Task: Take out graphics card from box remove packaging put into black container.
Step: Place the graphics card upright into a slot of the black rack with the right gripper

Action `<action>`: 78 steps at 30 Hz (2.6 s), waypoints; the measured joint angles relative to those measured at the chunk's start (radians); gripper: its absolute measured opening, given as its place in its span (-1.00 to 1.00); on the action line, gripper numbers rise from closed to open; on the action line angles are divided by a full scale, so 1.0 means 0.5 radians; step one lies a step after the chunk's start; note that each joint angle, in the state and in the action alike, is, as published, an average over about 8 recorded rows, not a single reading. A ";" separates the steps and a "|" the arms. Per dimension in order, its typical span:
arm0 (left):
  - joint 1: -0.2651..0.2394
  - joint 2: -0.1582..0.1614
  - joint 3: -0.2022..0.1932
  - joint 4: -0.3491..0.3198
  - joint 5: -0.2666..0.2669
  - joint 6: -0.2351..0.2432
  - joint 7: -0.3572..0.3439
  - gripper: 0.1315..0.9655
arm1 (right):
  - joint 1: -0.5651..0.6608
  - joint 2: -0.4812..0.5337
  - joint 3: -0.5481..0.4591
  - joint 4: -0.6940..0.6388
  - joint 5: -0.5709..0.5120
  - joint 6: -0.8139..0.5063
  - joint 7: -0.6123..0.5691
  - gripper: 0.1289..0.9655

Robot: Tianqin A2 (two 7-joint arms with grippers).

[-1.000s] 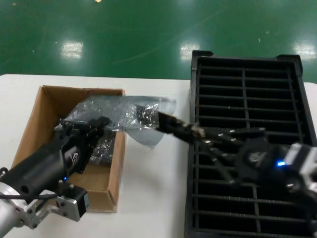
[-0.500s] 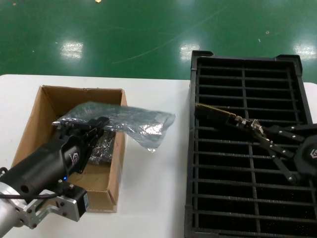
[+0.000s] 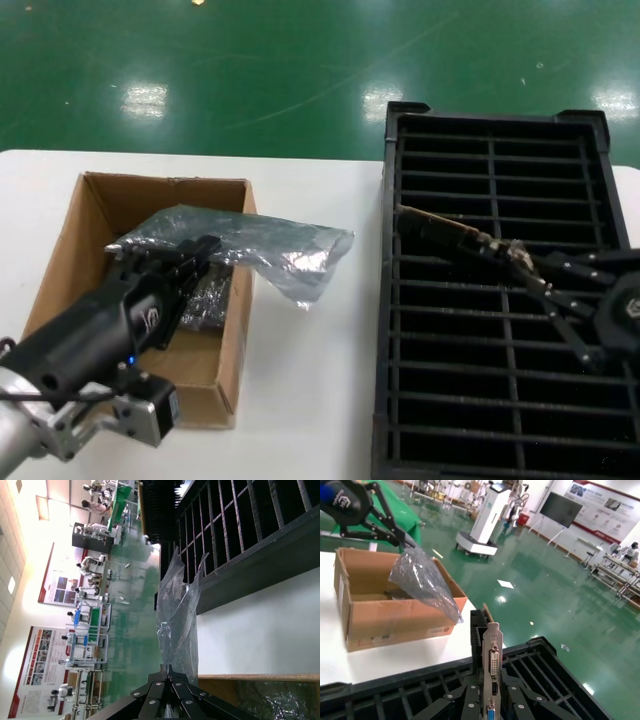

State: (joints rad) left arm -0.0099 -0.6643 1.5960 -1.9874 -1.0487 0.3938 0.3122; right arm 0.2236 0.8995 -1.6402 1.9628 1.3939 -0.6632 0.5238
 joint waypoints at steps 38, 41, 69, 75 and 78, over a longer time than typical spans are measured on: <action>0.000 0.000 0.000 0.000 0.000 0.000 0.000 -0.98 | 1.427 -0.013 -0.698 -0.327 -0.135 -1.616 0.200 -0.86; 0.000 0.000 0.000 0.000 0.000 0.000 0.000 -0.98 | 1.449 -0.037 -0.720 -0.359 -0.154 -1.640 0.214 -0.86; 0.000 0.000 0.000 0.000 0.000 0.000 0.000 -0.98 | 1.499 -0.163 -0.792 -0.533 -0.218 -1.707 0.358 -0.86; 0.000 0.000 0.000 0.000 0.000 0.000 0.000 -0.98 | 1.502 -0.180 -0.808 -0.567 -0.266 -1.699 0.358 -0.86; 0.000 0.000 0.000 0.000 0.000 0.000 0.000 -0.98 | 1.502 -0.186 -0.816 -0.579 -0.288 -1.699 0.360 -0.86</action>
State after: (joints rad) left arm -0.0099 -0.6643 1.5960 -1.9874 -1.0487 0.3938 0.3122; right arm 0.9745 0.8063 -2.0483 1.6732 1.2497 -1.5125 0.7039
